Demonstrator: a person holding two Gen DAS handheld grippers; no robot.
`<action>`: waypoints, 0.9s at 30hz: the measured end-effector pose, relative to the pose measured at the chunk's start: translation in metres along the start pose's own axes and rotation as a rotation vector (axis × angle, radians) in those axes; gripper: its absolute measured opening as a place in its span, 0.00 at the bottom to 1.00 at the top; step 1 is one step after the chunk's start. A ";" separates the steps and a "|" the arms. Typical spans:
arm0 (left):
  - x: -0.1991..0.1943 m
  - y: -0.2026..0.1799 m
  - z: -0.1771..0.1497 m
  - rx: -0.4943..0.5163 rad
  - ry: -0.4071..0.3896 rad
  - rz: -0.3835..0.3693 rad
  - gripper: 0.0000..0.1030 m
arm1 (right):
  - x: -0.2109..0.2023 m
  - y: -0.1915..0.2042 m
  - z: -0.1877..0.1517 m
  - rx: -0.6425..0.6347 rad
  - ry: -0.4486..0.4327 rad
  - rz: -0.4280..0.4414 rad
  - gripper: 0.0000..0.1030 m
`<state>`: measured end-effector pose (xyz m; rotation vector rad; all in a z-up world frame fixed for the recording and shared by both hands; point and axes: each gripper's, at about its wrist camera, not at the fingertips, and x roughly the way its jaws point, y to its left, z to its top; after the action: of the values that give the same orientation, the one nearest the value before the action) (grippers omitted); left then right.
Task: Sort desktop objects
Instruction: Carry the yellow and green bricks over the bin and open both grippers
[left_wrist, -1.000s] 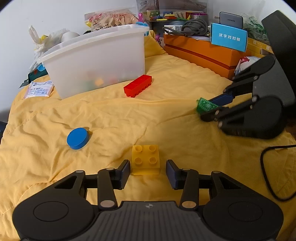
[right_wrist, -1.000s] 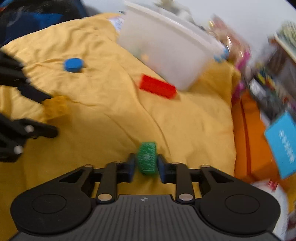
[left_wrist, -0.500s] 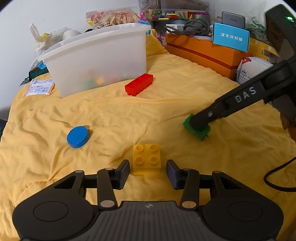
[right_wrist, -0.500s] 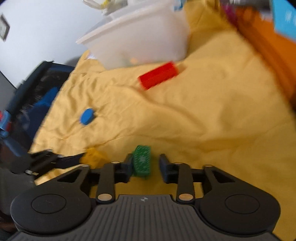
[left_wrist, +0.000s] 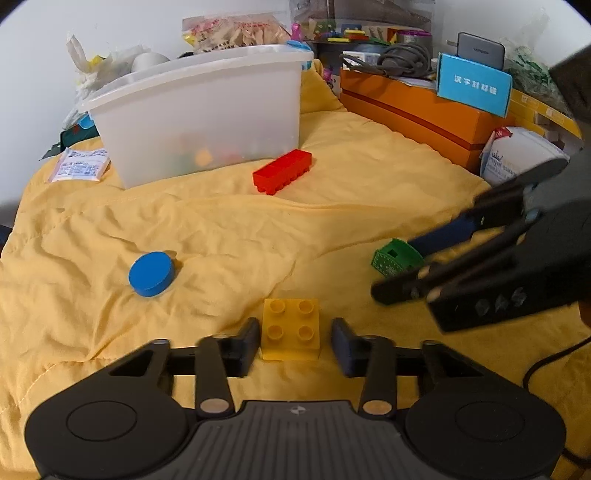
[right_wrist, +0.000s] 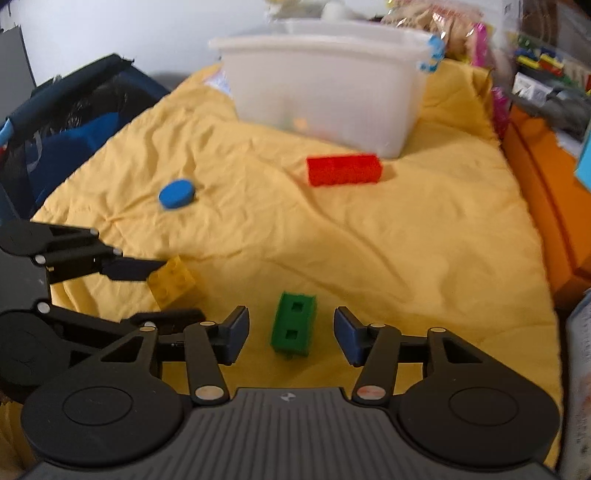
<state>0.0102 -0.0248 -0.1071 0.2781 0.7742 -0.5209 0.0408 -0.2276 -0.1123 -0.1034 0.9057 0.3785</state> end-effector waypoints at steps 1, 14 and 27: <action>0.000 0.000 0.000 0.001 0.001 0.001 0.33 | 0.004 0.002 -0.001 -0.012 0.019 0.001 0.35; -0.033 0.040 0.113 0.056 -0.267 0.067 0.33 | -0.033 -0.012 0.080 -0.097 -0.199 -0.054 0.23; 0.052 0.101 0.240 -0.118 -0.216 0.040 0.37 | 0.002 -0.055 0.219 -0.065 -0.313 -0.214 0.45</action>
<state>0.2381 -0.0591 0.0253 0.1250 0.5855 -0.4569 0.2258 -0.2240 0.0176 -0.1937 0.5669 0.2164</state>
